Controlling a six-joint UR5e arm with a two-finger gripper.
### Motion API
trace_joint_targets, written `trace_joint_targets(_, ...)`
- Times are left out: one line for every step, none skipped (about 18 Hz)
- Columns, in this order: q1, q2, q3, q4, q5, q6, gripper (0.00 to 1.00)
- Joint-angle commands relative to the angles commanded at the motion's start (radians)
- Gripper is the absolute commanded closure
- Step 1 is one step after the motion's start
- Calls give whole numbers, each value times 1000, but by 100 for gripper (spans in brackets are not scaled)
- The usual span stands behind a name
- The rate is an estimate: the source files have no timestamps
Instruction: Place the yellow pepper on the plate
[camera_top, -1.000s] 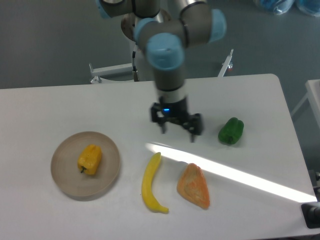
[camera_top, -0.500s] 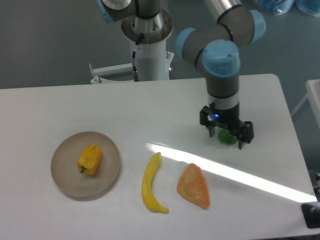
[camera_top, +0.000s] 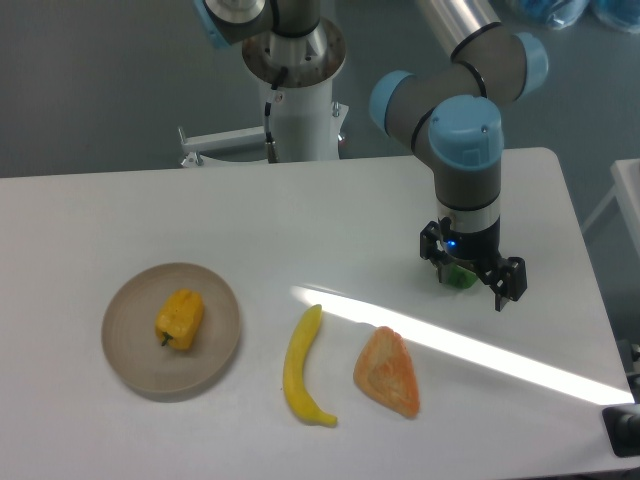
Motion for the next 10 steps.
trace_joint_targets(0, 2, -2, 0, 0, 0, 0)
trace_joint_targets(-2, 2, -2, 0, 0, 0, 0)
trace_joint_targets(-2, 2, -2, 0, 0, 0, 0)
trace_joint_targets(-2, 2, -3, 0, 0, 0, 0)
trace_joint_targets(0, 3, -5, 0, 0, 0, 0)
trace_joint_targets(-2, 3, -6, 0, 0, -2, 0)
trace_joint_targets(-2, 3, -5, 0, 0, -2, 0)
trace_joint_targets(-2, 3, -6, 0, 0, -2, 0)
trace_joint_targets(-2, 2, -8, 2, 0, 0, 0)
trace_joint_targets(-2, 2, -8, 2, 0, 0, 0)
